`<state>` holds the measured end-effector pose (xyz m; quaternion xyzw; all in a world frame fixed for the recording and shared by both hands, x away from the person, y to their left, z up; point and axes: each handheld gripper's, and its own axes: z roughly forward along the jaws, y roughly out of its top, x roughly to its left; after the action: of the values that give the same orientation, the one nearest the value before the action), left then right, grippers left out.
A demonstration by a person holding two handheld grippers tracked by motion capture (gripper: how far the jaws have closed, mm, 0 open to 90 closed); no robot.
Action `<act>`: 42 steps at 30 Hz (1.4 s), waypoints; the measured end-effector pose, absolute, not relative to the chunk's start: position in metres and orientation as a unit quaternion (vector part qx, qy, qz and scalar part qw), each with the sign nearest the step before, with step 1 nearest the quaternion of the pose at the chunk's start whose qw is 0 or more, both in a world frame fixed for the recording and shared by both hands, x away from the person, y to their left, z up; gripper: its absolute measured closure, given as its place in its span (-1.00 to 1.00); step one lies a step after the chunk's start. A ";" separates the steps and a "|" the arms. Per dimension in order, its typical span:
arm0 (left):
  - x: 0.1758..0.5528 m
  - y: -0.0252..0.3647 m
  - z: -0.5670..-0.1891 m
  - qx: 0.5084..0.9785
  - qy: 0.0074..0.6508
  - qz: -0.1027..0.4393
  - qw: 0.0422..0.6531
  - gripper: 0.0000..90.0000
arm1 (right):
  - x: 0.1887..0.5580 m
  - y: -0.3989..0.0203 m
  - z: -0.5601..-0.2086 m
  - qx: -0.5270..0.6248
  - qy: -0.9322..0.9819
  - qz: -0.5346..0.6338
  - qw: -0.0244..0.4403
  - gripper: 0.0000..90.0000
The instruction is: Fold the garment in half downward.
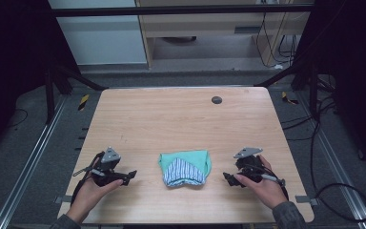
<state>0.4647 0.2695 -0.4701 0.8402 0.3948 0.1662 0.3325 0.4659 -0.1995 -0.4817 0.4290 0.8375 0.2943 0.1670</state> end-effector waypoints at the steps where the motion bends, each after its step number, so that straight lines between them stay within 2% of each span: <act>1: 0.468 0.271 -0.470 0.840 0.397 0.166 0.332 -0.76 | 0.466 -0.199 -0.482 0.429 0.838 0.294 0.167 -0.83; 10: 0.500 0.276 -0.469 0.832 0.408 0.165 0.339 -0.85 | 0.502 -0.206 -0.474 0.442 0.828 0.298 0.175 -0.84; 21: 0.535 0.275 -0.476 0.823 0.429 0.165 0.334 -0.85 | 0.538 -0.202 -0.479 0.454 0.828 0.292 0.154 -0.75; 26: 0.546 0.270 -0.484 0.819 0.433 0.173 0.334 -0.85 | 0.554 -0.203 -0.483 0.467 0.821 0.294 0.145 -0.78; 31: 0.555 0.267 -0.490 0.809 0.439 0.201 0.335 -0.85 | 0.566 -0.202 -0.488 0.488 0.804 0.297 0.163 -0.76; 42: 0.571 0.273 -0.505 0.779 0.473 0.211 0.352 -0.85 | 0.585 -0.208 -0.503 0.537 0.754 0.323 0.197 -0.82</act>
<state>0.5708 0.2733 -0.5046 0.7795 0.4732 0.2110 0.3522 0.5850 -0.2081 -0.5032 0.5374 0.7536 0.3231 0.1971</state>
